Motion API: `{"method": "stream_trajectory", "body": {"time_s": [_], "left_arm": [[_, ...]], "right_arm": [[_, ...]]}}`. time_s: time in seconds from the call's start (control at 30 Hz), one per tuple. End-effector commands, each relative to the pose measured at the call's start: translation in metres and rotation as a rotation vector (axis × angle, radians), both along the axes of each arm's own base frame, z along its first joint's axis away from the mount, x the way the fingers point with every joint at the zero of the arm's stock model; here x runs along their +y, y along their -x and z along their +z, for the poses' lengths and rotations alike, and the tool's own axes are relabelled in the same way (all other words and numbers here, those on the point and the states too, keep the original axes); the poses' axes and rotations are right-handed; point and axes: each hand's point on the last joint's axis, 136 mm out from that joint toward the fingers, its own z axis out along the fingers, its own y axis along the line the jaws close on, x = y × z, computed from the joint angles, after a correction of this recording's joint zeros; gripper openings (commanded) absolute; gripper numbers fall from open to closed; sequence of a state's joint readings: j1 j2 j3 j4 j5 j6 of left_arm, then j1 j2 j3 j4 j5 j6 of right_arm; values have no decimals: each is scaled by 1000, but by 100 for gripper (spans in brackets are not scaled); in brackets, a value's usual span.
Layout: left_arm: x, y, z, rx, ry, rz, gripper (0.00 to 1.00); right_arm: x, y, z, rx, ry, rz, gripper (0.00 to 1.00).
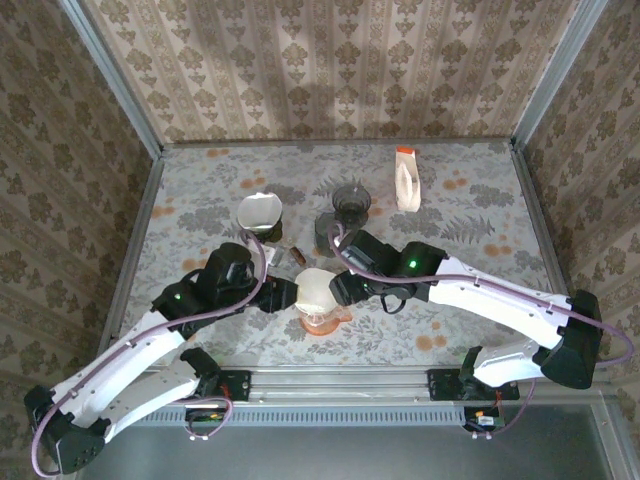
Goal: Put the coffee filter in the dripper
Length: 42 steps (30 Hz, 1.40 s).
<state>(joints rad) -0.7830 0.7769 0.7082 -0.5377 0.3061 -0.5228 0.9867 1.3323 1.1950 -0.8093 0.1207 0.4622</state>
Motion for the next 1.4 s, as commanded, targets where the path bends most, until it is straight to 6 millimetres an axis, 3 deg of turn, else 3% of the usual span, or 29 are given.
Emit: {"method": "stream_trajectory", "body": {"time_s": [0.0, 0.33, 0.53, 0.6, 0.7, 0.73, 0.83, 1.37], "left_arm": [[2, 2, -3, 9, 4, -1, 40], [4, 4, -9, 26, 8, 3, 38], [2, 4, -7, 25, 18, 1, 44], [2, 3, -7, 24, 18, 2, 44], [3, 3, -9, 26, 15, 4, 45], [3, 3, -9, 26, 16, 6, 45], [4, 4, -12, 31, 14, 8, 45], [2, 4, -15, 40, 21, 5, 45]], "right_arm": [[-6, 0, 1, -5, -15, -33, 57], [-6, -1, -4, -2, 0, -37, 54], [12, -7, 19, -52, -95, 6, 71], [21, -9, 21, -44, -101, 22, 72], [30, -10, 17, -15, -87, 38, 72], [34, -11, 5, 8, -61, 43, 72], [38, -9, -4, 27, -43, 54, 72], [42, -5, -47, 106, 58, 66, 72]]}}
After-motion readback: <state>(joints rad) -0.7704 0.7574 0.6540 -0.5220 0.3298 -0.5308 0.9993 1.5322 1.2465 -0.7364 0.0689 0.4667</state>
